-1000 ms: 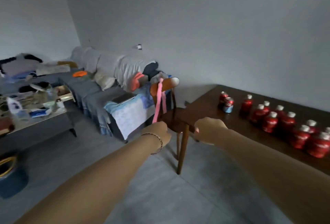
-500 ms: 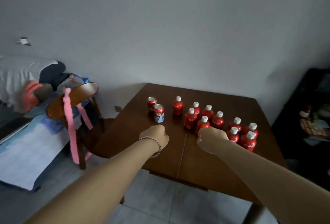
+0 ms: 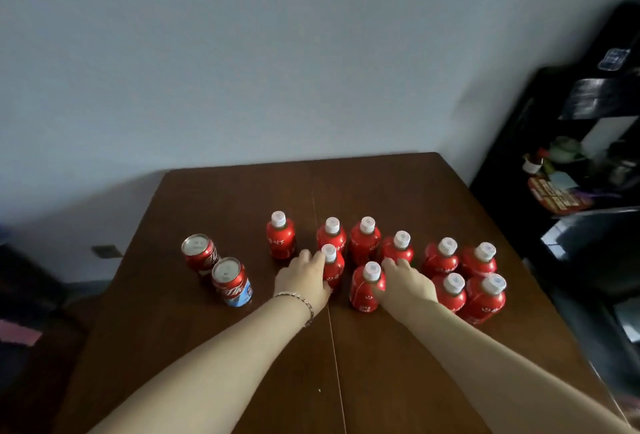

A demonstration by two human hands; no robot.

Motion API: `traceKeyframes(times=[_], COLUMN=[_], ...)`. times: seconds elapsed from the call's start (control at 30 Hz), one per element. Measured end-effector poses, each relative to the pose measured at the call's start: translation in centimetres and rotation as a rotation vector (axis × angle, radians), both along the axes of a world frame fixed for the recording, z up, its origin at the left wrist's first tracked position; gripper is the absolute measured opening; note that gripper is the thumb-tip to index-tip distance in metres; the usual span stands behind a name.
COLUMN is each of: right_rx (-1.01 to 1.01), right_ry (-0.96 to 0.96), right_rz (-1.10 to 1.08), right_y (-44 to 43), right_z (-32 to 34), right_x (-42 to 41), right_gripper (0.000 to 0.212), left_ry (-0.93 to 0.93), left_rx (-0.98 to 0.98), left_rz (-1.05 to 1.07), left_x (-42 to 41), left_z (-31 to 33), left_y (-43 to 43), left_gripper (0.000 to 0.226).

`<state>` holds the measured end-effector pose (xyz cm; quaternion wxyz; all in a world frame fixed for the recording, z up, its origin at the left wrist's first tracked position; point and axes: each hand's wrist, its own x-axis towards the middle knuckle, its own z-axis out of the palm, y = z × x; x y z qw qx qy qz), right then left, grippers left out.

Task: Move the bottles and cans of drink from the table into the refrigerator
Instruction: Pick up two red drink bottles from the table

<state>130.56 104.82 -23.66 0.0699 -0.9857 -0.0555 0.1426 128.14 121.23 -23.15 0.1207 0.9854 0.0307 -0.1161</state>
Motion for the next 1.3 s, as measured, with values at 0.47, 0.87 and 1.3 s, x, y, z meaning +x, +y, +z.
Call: traceKeyframes(times=[0.47,0.87,1.3], right_rx=[-0.027,-0.252,-0.296], right_ry=[-0.137,0.165,0.144], right_rz=[0.071,0.446,0.516], right_y=[1.9,2.9,2.5], right_z=[-6.7,-4.4,-5.6], right_x=[8.6,15.2,16.5], right_gripper=[0.035,0.054,0.053], left_ry=[0.005,0.218,0.361], left_rx=[0.203,0.341,0.168], left_rz=[-0.479,-0.564,-0.260], left_x=[12.4,17.1,16.5], left_z=[-6.6,-5.9,-5.0], left_y=[2.1,2.8,2.2], left_gripper=[0.029,0.054,0.048])
